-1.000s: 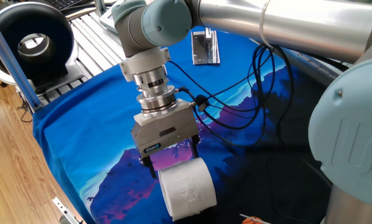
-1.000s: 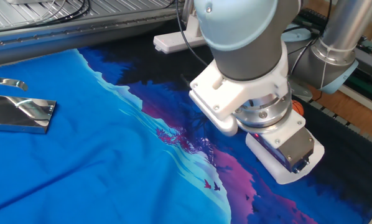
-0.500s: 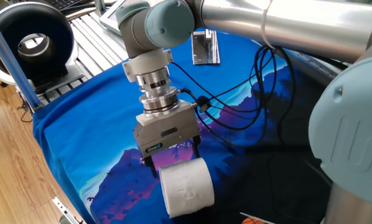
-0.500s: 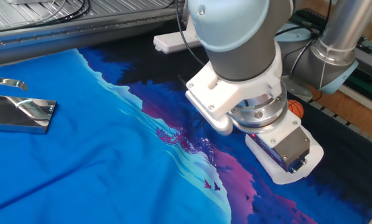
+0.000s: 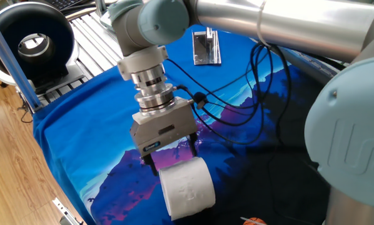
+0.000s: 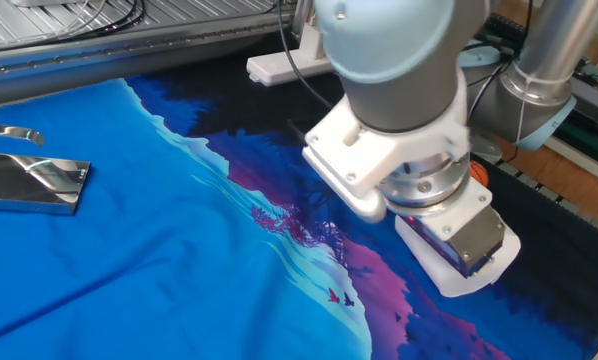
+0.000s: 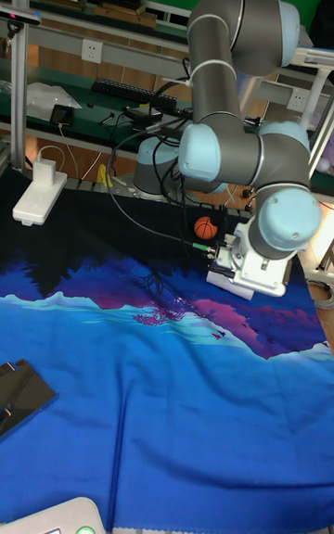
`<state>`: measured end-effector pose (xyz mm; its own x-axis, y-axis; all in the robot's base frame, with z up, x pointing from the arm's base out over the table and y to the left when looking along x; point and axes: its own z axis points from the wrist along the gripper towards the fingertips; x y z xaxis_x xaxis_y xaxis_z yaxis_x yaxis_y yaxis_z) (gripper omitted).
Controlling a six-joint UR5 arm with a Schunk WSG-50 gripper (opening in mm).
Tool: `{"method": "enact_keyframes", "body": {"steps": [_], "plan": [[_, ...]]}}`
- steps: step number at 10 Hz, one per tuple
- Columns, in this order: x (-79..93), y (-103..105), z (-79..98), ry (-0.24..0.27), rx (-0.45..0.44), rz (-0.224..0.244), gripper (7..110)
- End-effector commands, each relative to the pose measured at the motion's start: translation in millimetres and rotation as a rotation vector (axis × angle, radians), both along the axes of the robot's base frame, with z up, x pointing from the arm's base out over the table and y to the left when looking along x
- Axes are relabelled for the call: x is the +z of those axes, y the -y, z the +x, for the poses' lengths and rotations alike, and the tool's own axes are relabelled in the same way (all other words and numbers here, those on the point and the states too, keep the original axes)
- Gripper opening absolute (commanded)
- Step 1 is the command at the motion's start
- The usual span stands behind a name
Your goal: Put the toilet paper on its holder
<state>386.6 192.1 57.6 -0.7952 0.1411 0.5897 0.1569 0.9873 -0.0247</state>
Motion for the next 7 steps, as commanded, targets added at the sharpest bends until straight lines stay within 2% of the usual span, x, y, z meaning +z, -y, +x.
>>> {"method": "enact_keyframes", "body": {"steps": [1,2,4,7], "plan": [[6.6,-16.2,22.1,0.056,0.074,-0.006,88],[8.1,-29.6,29.6,0.062,0.067,-0.001,88],[8.2,-26.1,36.2,0.076,0.098,-0.035,88],[11.8,13.7,40.0,0.083,0.192,-0.125,88]]}}
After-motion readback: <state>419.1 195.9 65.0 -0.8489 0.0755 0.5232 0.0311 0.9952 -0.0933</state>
